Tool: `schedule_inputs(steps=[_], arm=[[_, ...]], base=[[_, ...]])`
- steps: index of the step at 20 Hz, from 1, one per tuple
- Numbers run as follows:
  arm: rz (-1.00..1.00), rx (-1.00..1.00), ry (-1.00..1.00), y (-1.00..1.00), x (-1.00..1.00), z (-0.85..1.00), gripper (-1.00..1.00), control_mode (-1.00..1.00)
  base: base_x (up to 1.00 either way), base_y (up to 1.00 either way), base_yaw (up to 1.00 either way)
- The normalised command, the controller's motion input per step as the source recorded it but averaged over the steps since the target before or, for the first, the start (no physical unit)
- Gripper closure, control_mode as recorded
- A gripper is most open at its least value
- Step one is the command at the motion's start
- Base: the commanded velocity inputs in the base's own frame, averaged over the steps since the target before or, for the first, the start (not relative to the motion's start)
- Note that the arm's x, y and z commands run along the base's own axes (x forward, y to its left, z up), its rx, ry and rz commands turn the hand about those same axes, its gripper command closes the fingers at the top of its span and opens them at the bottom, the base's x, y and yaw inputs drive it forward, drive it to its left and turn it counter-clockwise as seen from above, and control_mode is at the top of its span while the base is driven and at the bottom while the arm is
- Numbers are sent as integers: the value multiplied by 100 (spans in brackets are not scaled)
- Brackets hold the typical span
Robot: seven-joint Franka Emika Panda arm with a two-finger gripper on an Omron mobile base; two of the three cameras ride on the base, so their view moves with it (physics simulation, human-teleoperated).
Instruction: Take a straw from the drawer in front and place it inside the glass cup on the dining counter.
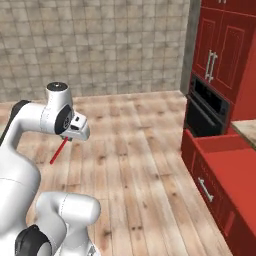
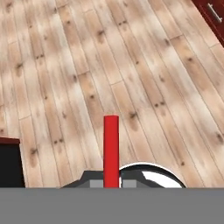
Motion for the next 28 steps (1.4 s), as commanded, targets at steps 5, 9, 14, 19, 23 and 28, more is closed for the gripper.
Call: schedule_inputs(steps=[5,9,14,19,23,28], arm=[[0,0,0,0,0,0,100,100],[0,0,0,0,0,0,100,100],[0,0,0,0,0,0,100,100],[0,0,0,0,0,0,100,100],[0,0,0,0,0,0,100,100],[0,0,0,0,0,0,100,100]], base=[[0,8,65],[0,8,63],[0,8,61],[9,7,56],[49,9,30],[94,0,3]])
